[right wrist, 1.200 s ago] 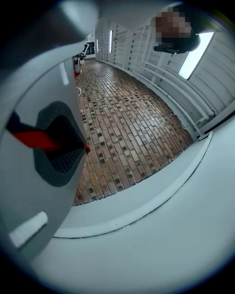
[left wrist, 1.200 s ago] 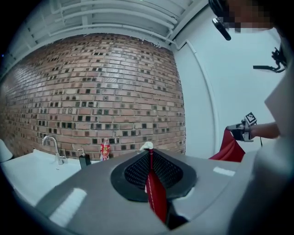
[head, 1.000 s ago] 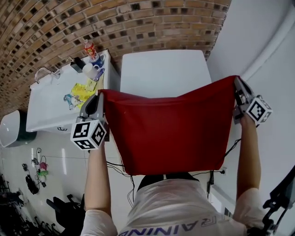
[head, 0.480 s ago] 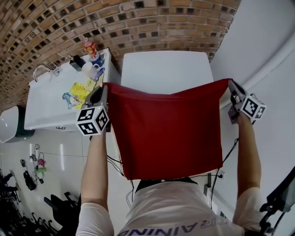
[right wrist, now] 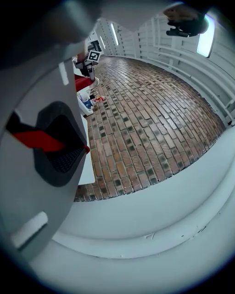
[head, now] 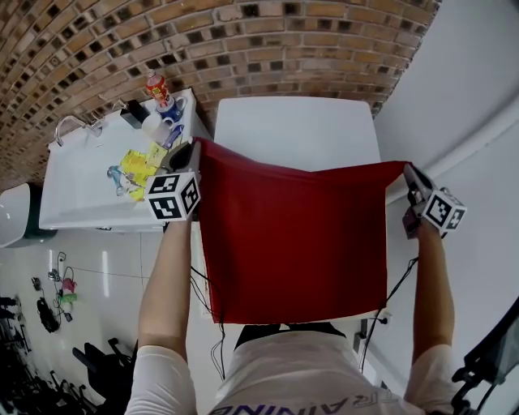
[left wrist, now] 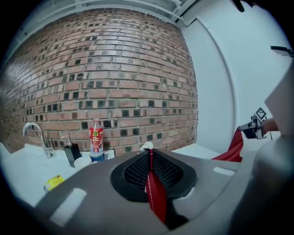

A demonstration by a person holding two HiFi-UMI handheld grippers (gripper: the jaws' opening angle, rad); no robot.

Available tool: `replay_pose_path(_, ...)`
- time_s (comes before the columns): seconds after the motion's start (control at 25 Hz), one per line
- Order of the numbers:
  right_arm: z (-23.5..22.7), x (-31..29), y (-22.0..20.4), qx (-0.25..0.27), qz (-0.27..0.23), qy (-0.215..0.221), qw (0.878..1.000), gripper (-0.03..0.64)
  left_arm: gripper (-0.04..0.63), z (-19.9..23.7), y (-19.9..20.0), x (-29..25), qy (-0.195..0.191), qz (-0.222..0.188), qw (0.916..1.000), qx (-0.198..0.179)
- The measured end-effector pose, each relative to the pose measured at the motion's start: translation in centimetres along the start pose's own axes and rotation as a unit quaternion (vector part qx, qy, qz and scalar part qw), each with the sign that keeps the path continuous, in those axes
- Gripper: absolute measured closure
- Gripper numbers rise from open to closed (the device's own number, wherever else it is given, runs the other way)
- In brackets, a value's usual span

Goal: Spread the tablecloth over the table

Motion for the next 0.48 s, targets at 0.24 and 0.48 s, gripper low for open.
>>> replay_pose_path(0.24, -1.1, 0.3, -1.0, -0.011, -0.017, -0.031, 0.999, 0.603, 0.574, -0.1, 0.0, -2.7, -0.005, -0.006, 1.0, 0.003)
replay_pose_path(0.48, -2.7, -2.9, -1.6, -0.006, 0.001, -0.039, 0.999, 0.603, 0.571, 2.0, -2.7, -4.5, 0.01, 0.024, 0.9993, 0.029)
Point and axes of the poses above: the fingertips, and each gripper's own axes: x backward along the fingers, z to its left, y out of its top, the point moved 2 cm from there along x, backward along the fingers, and after that the axes turned 13 degrees about x, right-handed, at the moved point
